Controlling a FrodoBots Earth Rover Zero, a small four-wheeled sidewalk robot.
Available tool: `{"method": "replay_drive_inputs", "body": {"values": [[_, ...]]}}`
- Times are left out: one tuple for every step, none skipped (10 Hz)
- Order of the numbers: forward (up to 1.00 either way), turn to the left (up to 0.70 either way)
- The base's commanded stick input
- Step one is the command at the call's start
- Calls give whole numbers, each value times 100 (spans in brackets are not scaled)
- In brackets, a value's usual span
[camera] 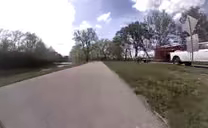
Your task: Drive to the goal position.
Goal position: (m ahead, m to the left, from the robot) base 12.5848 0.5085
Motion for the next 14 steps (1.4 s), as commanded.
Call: {"method": "replay_drive_inputs", "body": {"values": [[100, 0], [100, 0], [100, 0], [100, 0], [100, 0], [100, 0], [100, 0], [87, 0], [70, 0], [32, 0], [0, 0], [0, 0], [0, 0], [0, 0]]}}
